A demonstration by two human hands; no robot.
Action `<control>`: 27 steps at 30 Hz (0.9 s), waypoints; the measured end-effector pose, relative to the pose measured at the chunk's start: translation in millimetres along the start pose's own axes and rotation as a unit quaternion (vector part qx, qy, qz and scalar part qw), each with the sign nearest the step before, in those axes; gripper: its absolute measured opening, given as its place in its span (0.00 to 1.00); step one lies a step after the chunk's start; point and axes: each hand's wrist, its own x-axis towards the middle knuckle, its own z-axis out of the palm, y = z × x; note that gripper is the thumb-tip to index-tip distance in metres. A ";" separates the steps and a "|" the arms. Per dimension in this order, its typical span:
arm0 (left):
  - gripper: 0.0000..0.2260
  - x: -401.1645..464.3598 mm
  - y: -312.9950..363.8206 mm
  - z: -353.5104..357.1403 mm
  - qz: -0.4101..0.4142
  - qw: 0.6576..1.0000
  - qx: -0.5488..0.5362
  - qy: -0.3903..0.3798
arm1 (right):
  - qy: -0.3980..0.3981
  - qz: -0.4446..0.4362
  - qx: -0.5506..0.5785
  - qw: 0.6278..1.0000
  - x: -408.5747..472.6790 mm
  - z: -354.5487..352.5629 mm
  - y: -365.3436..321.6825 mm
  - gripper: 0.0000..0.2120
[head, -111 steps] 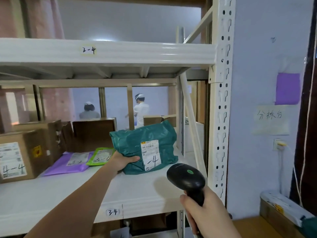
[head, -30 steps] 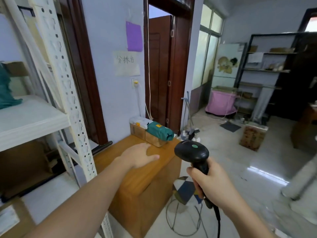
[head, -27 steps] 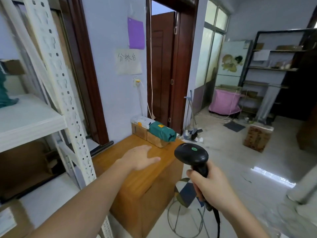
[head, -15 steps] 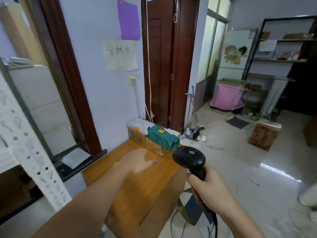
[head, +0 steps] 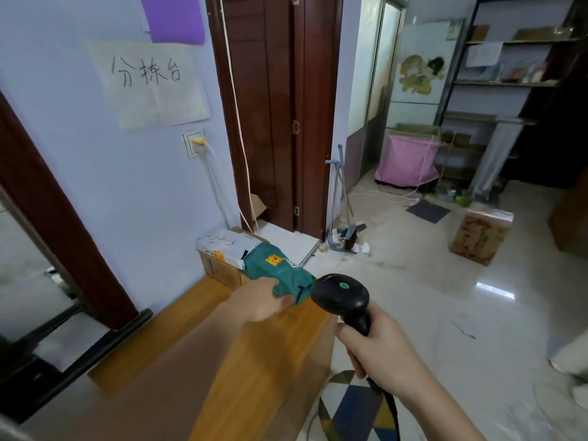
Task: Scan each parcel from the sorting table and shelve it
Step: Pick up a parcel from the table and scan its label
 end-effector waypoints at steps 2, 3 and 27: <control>0.41 23.5 -0.4 -4.1 -0.012 1.000 0.013 0.001 | -0.010 -0.003 -0.006 1.000 27.5 -3.0 1.0 0.09; 0.41 35.5 -1.7 -6.5 -0.014 1.000 0.015 0.002 | -0.014 -0.003 -0.009 1.000 40.6 -3.7 1.8 0.08; 0.58 309.2 -79.8 22.4 -0.399 0.845 -0.356 0.006 | -0.025 0.119 0.017 0.992 263.6 24.1 28.9 0.06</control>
